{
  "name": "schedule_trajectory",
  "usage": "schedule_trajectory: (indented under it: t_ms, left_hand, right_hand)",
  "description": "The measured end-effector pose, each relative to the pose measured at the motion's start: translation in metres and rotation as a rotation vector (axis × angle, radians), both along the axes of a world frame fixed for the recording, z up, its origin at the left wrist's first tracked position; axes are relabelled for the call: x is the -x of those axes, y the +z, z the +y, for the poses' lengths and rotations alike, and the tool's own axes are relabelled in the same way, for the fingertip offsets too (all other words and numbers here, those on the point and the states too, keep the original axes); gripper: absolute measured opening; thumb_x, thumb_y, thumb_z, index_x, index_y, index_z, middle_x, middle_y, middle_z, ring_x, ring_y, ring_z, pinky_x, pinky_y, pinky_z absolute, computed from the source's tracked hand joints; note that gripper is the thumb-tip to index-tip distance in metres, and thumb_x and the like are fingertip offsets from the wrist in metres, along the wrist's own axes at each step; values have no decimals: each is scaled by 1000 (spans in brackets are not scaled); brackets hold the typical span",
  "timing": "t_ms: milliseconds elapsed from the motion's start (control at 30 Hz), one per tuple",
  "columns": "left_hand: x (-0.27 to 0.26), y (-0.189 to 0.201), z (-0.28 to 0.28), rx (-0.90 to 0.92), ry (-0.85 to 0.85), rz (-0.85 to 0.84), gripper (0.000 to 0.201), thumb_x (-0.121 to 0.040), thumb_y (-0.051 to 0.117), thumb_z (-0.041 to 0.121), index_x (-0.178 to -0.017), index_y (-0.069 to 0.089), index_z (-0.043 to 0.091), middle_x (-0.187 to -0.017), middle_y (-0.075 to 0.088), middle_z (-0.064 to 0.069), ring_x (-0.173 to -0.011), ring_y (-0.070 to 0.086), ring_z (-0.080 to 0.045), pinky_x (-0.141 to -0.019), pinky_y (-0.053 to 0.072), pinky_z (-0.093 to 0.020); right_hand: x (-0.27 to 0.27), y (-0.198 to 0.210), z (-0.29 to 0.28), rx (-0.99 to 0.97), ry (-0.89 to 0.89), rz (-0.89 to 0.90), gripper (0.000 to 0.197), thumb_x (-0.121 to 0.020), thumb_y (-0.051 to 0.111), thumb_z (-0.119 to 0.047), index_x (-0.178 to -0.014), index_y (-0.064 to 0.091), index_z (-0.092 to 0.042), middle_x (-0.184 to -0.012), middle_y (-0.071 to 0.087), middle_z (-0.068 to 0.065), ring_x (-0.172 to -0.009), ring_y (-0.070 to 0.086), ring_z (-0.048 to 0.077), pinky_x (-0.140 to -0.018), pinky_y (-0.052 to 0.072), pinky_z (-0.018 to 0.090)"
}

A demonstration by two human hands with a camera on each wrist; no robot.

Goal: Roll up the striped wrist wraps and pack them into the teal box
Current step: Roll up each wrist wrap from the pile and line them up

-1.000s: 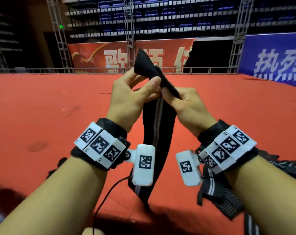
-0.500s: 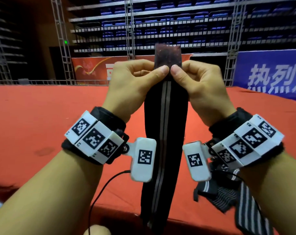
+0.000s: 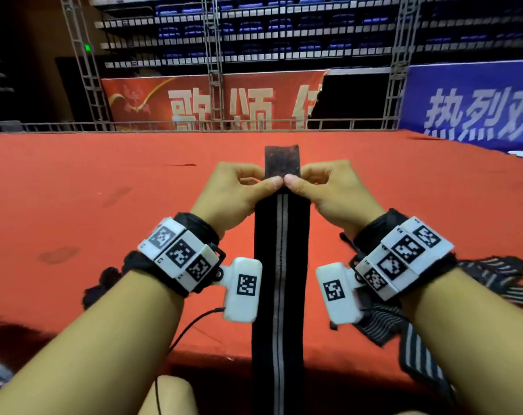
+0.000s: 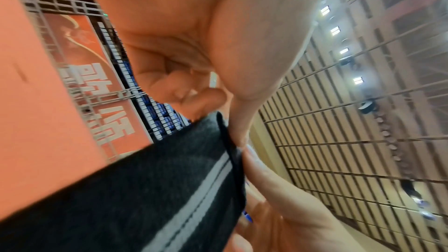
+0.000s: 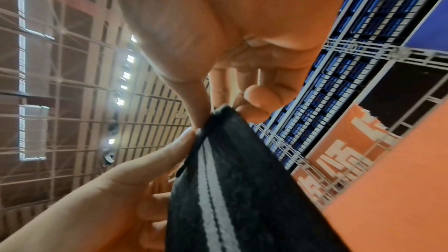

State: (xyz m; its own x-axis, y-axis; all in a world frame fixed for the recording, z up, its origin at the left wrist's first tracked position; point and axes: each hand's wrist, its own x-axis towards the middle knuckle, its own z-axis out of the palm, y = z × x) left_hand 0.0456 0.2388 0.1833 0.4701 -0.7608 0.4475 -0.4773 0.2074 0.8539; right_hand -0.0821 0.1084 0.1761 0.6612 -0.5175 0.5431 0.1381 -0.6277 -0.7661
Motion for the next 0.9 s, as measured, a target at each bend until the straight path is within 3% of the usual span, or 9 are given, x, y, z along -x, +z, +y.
schedule_trajectory:
  t_ms: [67, 200, 333, 400, 533, 667, 767, 833, 900]
  left_hand:
    - [-16, -28, -16, -129, 6, 0, 19, -95, 69, 19, -78, 68, 11, -53, 57, 6, -40, 43, -6, -42, 32, -19]
    - [-49, -85, -51, -324, 29, 22, 21, -94, 70, 21, -75, 69, 13, -49, 54, 9, -43, 48, -8, -45, 36, -23]
    - [-76, -127, -91, -370, 84, 80, 24, -91, 74, 21, -69, 70, 15, -45, 51, 11, -42, 44, -10, -48, 39, -22]
    - [-91, -143, -114, -379, 96, 121, 19, -91, 75, 23, -74, 72, 16, -46, 52, 11, -42, 44, -13, -49, 39, -23]
    - [-115, -170, -158, -414, 97, 219, 10, -94, 71, 21, -87, 73, 14, -57, 60, 0, -48, 58, -17, -52, 48, -28]
    - [-136, -194, -184, -441, 106, 299, 13, -96, 67, 17, -85, 70, 11, -65, 69, -7, -67, 73, -25, -60, 52, -31]
    - [-151, -213, -201, -462, 100, 365, 8, -96, 66, 12, -101, 69, 7, -79, 75, -11, -79, 75, -26, -71, 57, -36]
    - [-156, -228, -209, -514, 68, 389, 29, -94, 67, 8, -122, 60, 11, -91, 75, -11, -87, 72, -25, -82, 56, -40]
    - [-158, -245, -214, -604, 24, 338, 56, -91, 70, 6, -141, 46, 14, -107, 72, -8, -98, 68, -23, -89, 54, -39]
  right_hand:
    - [-11, -28, -18, -19, -30, 95, 27, -92, 72, -24, -80, 70, 0, -71, 63, 5, -68, 52, 10, -66, 42, 32]
    - [-35, -84, -48, 18, -141, 300, 30, -90, 73, -30, -78, 71, -3, -71, 64, 15, -66, 48, 10, -66, 42, 33]
    - [-59, -118, -77, -28, -225, 400, 34, -91, 71, -32, -73, 68, -3, -59, 61, 13, -51, 52, 11, -59, 41, 27]
    - [-74, -129, -93, -45, -275, 426, 32, -91, 71, -32, -69, 69, -9, -56, 62, 8, -53, 57, 16, -58, 42, 26]
    - [-107, -156, -127, -73, -365, 478, 30, -91, 69, -32, -71, 70, -10, -58, 63, 5, -58, 59, 22, -60, 49, 32]
    - [-134, -180, -150, -238, -312, 484, 27, -96, 64, -22, -72, 69, -8, -65, 72, 3, -54, 68, 16, -56, 50, 26]
    - [-151, -198, -163, -409, -289, 475, 8, -97, 62, -17, -97, 70, -18, -79, 75, 4, -70, 73, 16, -56, 51, 26]
    - [-160, -215, -169, -473, -241, 553, 37, -94, 66, -17, -129, 57, -27, -101, 75, 5, -95, 72, 20, -75, 59, 36]
    - [-163, -228, -170, -446, -163, 720, 69, -91, 68, -19, -152, 36, -17, -132, 65, 5, -122, 62, 25, -100, 51, 43]
